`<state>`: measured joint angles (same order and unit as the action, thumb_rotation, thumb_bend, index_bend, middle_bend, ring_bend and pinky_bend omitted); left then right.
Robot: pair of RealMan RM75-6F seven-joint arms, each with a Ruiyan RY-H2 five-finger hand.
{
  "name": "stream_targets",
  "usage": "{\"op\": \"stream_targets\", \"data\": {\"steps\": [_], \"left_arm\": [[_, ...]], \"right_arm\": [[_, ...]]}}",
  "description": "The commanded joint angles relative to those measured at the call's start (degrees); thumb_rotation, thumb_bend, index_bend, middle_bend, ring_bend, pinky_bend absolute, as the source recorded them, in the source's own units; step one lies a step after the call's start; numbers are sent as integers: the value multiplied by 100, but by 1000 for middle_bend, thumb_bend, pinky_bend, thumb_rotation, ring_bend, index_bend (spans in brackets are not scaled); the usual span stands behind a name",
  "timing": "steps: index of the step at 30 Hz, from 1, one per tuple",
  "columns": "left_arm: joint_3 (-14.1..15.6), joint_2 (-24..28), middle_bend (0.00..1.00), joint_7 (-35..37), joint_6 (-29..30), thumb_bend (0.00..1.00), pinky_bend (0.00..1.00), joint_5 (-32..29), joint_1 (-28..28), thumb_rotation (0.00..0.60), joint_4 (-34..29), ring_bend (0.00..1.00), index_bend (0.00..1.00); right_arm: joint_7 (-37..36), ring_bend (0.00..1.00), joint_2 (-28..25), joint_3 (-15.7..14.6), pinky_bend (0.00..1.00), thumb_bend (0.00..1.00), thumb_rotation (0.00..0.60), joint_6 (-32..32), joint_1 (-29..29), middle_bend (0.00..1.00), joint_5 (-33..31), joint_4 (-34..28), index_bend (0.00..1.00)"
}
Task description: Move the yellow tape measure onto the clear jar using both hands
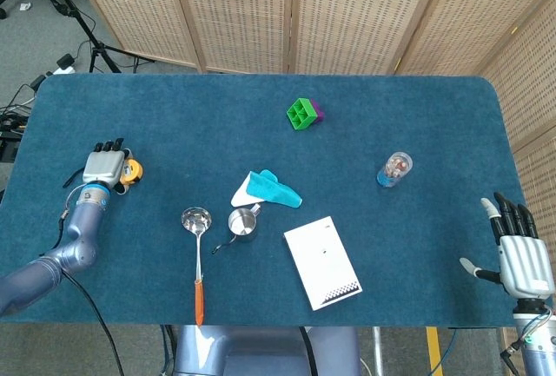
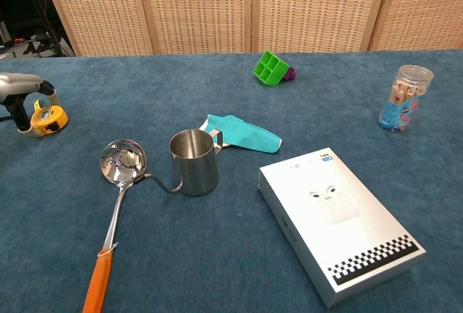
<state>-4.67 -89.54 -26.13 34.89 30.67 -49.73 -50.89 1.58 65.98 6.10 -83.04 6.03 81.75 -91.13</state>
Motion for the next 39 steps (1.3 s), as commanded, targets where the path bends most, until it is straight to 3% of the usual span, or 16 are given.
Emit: {"op": "stream_targets", "data": {"steps": [1,12,39], "left_arm": [[-20,-34,0,0,28,320,0,12,13,600,26,0,379],[-179,-130,0,128,361,398,0,338,88,600,35,0,609],[-921,342,0,-3,1318,442,0,731,-175,600,-1580,0,734]], "right_arm": [[2,0,-1,0,0,105,600,3,1,0,-1,-1,0],[-18,0,-6,0,0,105,600,-30,-8,0,24,-12,0],[-230,0,-48,27,0,105,600,17,-1,0,-18,29,0]]}}
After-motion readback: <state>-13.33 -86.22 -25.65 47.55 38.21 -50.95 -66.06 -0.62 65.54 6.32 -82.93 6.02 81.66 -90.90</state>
